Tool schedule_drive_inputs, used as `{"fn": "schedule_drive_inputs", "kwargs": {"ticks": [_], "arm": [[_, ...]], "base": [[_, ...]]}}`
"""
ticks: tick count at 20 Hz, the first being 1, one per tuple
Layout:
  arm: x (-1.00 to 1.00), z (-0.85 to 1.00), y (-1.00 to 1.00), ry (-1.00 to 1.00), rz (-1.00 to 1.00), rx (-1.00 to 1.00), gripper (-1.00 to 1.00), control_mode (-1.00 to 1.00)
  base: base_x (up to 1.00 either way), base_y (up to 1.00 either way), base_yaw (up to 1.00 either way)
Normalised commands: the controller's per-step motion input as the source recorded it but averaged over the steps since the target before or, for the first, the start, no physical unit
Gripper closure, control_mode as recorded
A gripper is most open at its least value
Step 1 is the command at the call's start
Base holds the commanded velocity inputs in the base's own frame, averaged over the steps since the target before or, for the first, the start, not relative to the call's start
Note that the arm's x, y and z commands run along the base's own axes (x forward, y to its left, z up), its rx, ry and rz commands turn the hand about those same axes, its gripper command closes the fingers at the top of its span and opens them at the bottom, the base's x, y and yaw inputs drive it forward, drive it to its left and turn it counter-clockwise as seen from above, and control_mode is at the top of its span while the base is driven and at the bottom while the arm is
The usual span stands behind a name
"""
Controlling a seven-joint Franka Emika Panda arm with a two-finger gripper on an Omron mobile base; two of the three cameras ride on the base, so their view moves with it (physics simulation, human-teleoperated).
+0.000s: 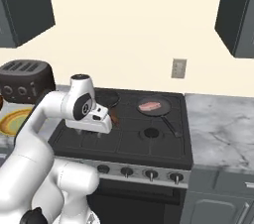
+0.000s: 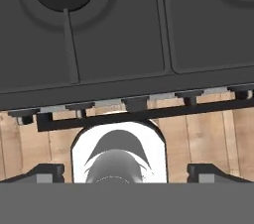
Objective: Place one of the steaks on the plate and the other in the bowl. Then place the bowl in the fridge.
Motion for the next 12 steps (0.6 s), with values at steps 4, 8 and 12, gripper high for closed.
{"fn": "schedule_drive_inputs", "kwargs": {"ticks": [4, 8, 12], "arm": [[0.00, 0.00, 0.00, 0.00, 0.00, 0.00, -1.00, 1.00], [0.00, 0.00, 0.00, 0.00, 0.00, 0.00, -1.00, 1.00], [0.00, 0.00, 0.00, 0.00, 0.00, 0.00, -1.00, 1.00]], "base": [[0.38, -0.32, 0.07], [0.34, -0.24, 0.06], [0.41, -0.73, 0.07]]}}
